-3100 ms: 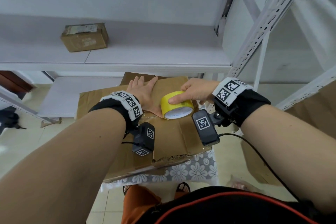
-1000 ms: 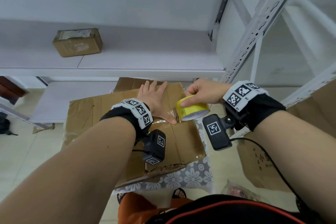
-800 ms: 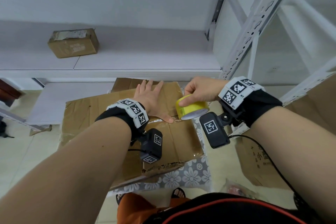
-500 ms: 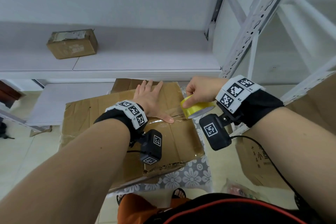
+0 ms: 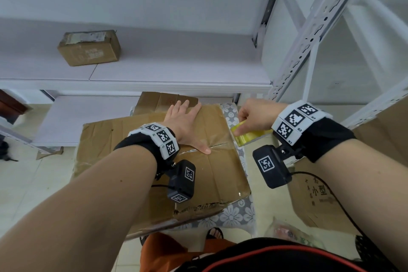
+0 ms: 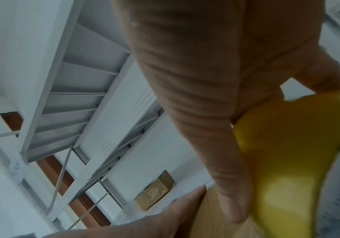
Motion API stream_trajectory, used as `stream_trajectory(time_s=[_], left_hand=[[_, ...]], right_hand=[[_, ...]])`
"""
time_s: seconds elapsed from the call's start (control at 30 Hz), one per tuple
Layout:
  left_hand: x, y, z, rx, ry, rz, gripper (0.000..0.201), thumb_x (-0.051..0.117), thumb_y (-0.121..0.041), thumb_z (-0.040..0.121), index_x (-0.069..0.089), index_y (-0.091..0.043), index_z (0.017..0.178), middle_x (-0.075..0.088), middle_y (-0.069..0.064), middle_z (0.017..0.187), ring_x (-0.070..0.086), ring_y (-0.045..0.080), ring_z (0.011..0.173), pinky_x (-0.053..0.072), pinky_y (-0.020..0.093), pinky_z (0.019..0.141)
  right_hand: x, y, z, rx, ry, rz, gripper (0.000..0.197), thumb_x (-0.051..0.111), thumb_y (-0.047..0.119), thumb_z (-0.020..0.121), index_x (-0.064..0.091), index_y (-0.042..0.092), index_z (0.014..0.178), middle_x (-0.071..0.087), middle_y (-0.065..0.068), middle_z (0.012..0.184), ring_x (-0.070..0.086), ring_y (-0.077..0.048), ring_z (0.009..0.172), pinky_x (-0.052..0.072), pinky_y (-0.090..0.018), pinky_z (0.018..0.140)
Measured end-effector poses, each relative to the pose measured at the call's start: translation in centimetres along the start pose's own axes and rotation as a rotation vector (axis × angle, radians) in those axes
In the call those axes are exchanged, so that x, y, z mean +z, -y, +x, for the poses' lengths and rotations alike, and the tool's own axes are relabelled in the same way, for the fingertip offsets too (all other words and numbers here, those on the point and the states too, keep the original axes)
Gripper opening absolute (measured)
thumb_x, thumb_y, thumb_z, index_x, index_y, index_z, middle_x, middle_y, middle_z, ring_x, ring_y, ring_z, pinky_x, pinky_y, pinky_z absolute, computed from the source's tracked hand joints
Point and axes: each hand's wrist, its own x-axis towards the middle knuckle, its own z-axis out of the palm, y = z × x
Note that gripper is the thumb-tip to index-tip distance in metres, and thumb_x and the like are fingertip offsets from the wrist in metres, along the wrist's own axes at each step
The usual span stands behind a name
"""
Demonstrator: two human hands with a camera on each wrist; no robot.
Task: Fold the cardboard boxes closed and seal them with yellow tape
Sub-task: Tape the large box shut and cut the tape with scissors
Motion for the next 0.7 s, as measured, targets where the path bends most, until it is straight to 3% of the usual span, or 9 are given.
stream_trajectory(time_s=[0.07, 0.17, 0.43, 0.57, 0.7], left_hand=[[0.0, -0.2, 0.0, 0.001, 0.000, 0.005, 0.148, 0.075, -0.080, 0.045, -0.013, -0.032, 0.154, -0.013, 0.007, 0.163, -0.017, 0.027, 0.149, -0.010, 0.045, 0.120], [0.0, -0.1, -0.1, 0.006, -0.003, 0.001, 0.148, 0.074, -0.080, 0.044, -0.013, -0.033, 0.153, -0.011, 0.007, 0.163, -0.015, 0.028, 0.149, -0.010, 0.045, 0.120], [-0.6, -0.7, -0.8, 0.041, -0.016, 0.004, 0.142, 0.075, -0.078, 0.047, -0.008, -0.037, 0.154, -0.007, 0.006, 0.164, -0.013, 0.028, 0.149, -0.008, 0.046, 0.120], [-1.1, -3.0, -1.1, 0.156, -0.065, 0.082, 0.117, 0.065, -0.081, 0.061, 0.004, -0.041, 0.153, -0.002, 0.003, 0.164, -0.009, 0.027, 0.150, -0.005, 0.051, 0.120], [-1.2, -5.3, -0.8, 0.226, -0.031, 0.164, 0.088, 0.055, -0.076, 0.077, 0.021, -0.042, 0.151, -0.003, -0.002, 0.164, -0.009, 0.027, 0.150, -0.004, 0.054, 0.120]], right_hand=[[0.4, -0.5, 0.1, 0.019, 0.017, 0.030, 0.029, 0.070, 0.039, 0.083, 0.063, 0.011, 0.083, 0.054, 0.002, 0.070, 0.050, -0.013, 0.067, 0.037, -0.022, 0.054], [1.1, -1.2, 0.5, 0.046, 0.040, 0.067, 0.028, 0.067, 0.039, 0.085, 0.062, 0.013, 0.079, 0.055, 0.003, 0.072, 0.052, -0.014, 0.071, 0.037, -0.022, 0.055], [2.0, -2.1, 1.1, 0.034, 0.073, 0.173, 0.028, 0.066, 0.032, 0.088, 0.055, 0.017, 0.067, 0.051, 0.005, 0.065, 0.046, -0.009, 0.061, 0.035, -0.022, 0.055], [2.4, -2.5, 1.6, 0.009, 0.078, 0.263, 0.030, 0.070, 0.031, 0.084, 0.052, 0.019, 0.062, 0.049, 0.004, 0.061, 0.044, -0.012, 0.060, 0.039, -0.025, 0.061], [2.7, -2.6, 1.6, -0.003, 0.079, 0.298, 0.028, 0.071, 0.032, 0.082, 0.054, 0.019, 0.064, 0.048, 0.003, 0.062, 0.044, -0.013, 0.063, 0.038, -0.028, 0.065]])
